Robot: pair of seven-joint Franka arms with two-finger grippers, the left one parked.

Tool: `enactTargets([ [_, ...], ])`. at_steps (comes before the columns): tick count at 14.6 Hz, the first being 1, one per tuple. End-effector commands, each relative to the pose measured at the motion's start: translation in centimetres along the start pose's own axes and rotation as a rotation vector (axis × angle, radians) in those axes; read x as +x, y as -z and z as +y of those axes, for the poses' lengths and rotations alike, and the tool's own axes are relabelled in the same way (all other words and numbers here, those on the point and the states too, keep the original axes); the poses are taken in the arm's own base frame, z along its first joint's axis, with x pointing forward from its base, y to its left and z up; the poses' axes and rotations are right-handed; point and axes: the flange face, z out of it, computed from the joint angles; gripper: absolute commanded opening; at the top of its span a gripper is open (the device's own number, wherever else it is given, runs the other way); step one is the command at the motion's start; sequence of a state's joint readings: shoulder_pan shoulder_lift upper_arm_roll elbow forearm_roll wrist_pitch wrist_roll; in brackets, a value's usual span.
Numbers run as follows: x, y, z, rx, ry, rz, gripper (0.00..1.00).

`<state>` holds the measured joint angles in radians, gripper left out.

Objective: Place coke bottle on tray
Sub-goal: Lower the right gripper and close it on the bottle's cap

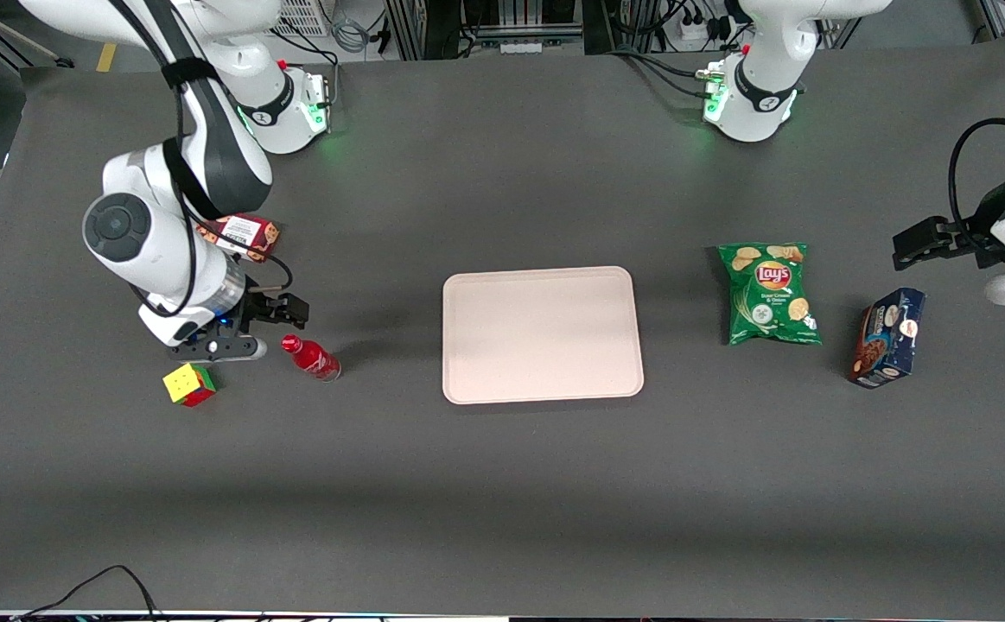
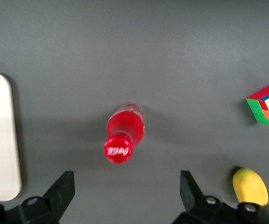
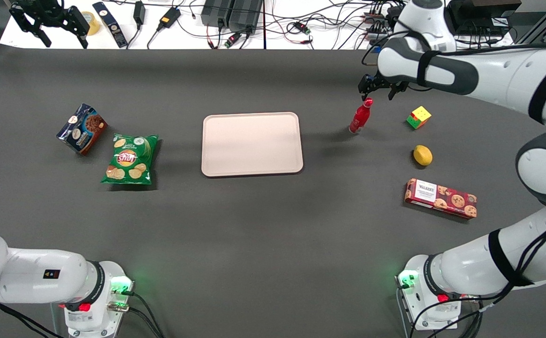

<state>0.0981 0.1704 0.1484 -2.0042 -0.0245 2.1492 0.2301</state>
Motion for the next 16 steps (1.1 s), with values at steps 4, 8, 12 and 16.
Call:
enactTargets([
  [4,1.2,-4.1,-1.2,-0.016,0.024,0.024,1.00],
  [8,1.4,-4.9,-1.6,-0.011,0.029,0.028,1.00],
  [12,1.4,-5.3,-1.6,-0.012,0.031,0.024,0.86],
  [16,1.4,-5.2,-1.5,-0.012,0.033,0.024,0.28],
])
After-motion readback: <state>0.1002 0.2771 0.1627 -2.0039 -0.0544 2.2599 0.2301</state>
